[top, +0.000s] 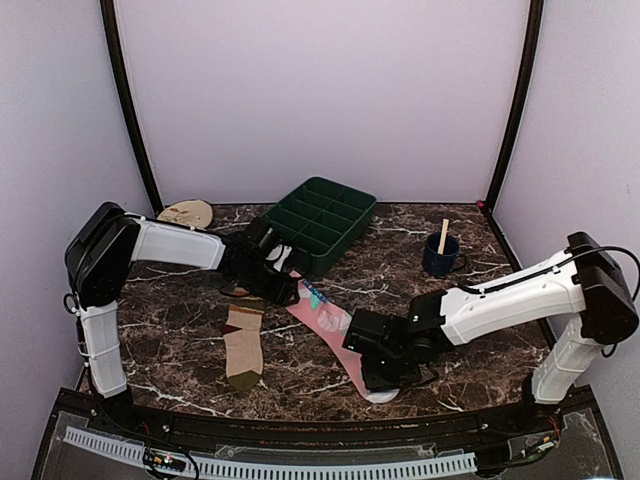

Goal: Roll the socks
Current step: Smooth out the sock at the center of the board.

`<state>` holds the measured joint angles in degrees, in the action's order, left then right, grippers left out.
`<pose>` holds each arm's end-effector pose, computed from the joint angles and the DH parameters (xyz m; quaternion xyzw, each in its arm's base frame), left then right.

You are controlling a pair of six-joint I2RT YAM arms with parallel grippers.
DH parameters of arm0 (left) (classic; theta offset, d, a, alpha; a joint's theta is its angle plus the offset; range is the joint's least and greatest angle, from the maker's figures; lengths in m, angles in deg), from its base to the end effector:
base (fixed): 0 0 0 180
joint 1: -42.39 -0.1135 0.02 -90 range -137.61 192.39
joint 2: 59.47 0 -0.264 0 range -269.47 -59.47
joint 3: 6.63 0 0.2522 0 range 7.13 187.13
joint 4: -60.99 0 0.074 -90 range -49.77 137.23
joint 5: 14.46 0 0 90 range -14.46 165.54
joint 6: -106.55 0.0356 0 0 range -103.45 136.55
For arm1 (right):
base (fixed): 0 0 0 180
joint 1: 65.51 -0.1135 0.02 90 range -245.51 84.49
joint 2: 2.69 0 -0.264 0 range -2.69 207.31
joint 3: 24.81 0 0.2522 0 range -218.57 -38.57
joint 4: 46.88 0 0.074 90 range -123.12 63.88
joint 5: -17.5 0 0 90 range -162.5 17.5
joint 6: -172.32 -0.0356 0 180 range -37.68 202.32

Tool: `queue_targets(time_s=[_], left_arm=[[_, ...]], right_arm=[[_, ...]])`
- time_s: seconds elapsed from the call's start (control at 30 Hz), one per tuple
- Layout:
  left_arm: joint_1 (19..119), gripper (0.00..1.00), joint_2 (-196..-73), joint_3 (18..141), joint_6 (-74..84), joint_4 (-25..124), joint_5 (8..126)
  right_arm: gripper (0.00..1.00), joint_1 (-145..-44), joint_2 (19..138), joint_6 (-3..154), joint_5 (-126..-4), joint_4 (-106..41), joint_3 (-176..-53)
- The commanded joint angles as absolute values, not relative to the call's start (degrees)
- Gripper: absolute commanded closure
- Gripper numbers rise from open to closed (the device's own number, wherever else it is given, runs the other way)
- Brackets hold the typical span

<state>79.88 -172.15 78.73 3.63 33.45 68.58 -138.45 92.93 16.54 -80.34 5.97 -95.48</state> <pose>0.3217 -0.2522 0.1519 0.2204 0.9259 -0.1807 0.2480 0.0920 0.2831 0.1630 -0.0547 0.9905 0.0752 0.1010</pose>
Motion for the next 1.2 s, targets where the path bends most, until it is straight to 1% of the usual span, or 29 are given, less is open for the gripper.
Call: queue_targets(time_s=[0.0, 0.17, 0.3, 0.57, 0.8, 0.93, 1.03, 1.17], left_arm=[[79.73, 0.35, -173.29, 79.12, 1.15, 27.52, 68.98], [80.16, 0.38, -173.0, 78.73, -0.1, 24.47, 68.81], [80.74, 0.39, -171.59, 76.82, -2.14, 23.38, 68.52], [81.0, 0.36, -167.89, 73.33, -5.69, 21.82, 67.38], [80.98, 0.35, -165.7, 72.2, -7.12, 22.33, 64.46], [81.04, 0.35, -166.41, 72.25, -6.48, 22.45, 64.07], [80.99, 0.36, -167.08, 72.06, -6.02, 22.51, 63.66], [81.0, 0.37, -166.98, 71.15, -5.77, 22.93, 62.83]], right_arm=[[0.7, -133.92, 91.14, 20.61, -83.1, 7.59, -93.85], [0.69, -128.76, 90.3, 25.43, -84.79, 8.36, -93.45], [0.69, -123.28, 89.63, 28.66, -85.42, 7.77, -92.04], [0.69, -113.51, 89.09, 33.24, -86.31, 5.9, -88.68], [0.68, -109.46, 89.14, 35.35, -87.97, 6.25, -91.53], [0.63, -109.45, 85.57, 33.82, -88.68, 7.29, -95.02], [0.54, -109.52, 81.8, 30.7, -89.19, 7.43, -95.34], [0.52, -109.63, 76.46, 24.28, -89.52, 6.43, -92.55]])
